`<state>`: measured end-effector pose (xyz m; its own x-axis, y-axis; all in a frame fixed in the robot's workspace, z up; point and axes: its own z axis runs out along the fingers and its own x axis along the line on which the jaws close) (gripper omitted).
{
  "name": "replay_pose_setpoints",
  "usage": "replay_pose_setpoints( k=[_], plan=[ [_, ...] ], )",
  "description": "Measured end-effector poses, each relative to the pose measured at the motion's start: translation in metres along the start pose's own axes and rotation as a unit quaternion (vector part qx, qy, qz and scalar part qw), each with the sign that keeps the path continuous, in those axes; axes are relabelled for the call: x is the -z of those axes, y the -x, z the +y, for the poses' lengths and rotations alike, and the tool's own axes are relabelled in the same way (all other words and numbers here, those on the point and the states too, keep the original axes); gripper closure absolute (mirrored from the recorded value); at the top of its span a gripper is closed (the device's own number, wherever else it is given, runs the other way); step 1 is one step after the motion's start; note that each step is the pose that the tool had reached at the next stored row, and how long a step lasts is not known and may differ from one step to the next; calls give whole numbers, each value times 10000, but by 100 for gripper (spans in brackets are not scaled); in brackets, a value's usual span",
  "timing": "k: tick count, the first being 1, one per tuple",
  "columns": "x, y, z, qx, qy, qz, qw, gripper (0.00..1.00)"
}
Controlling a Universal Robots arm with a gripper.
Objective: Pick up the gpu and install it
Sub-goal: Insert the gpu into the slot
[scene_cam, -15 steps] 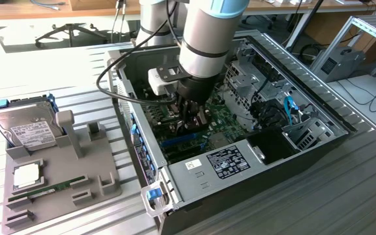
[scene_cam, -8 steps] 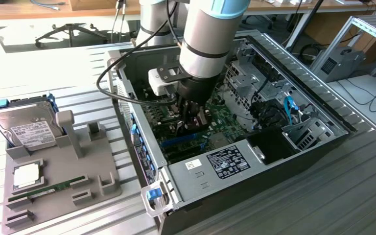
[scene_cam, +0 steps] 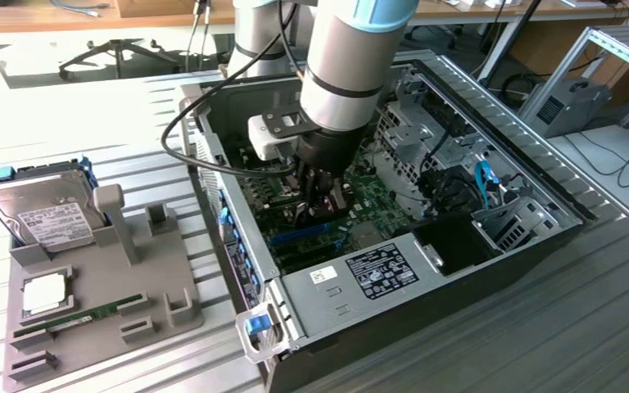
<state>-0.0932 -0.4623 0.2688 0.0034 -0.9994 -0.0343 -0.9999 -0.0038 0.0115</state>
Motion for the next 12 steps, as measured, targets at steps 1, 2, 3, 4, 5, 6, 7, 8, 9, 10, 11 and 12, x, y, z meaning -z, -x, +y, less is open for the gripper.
replay_pose_setpoints(
  k=[1,2,3,4,5,6,7,8,9,10,11,12],
  plan=[
    [-1,0,2,0,0,0,10000,74],
    [-2,0,4,-1,0,0,10000,74],
    [-3,0,7,-2,0,1,10000,74],
    [-3,0,10,-3,0,1,10000,74],
    [-4,0,11,-3,0,2,10000,74],
    [-8,-1,11,-4,0,1,10000,74],
    [-13,-1,11,-6,0,1,10000,74],
    [-16,-1,12,-7,0,2,10000,74],
    [-18,-1,12,-8,0,2,10000,74],
    [-21,-1,14,-8,0,1,10000,74],
    [-24,-1,16,-8,-1,1,10000,74],
    [-26,-1,17,-8,-1,1,10000,74]
  ],
)
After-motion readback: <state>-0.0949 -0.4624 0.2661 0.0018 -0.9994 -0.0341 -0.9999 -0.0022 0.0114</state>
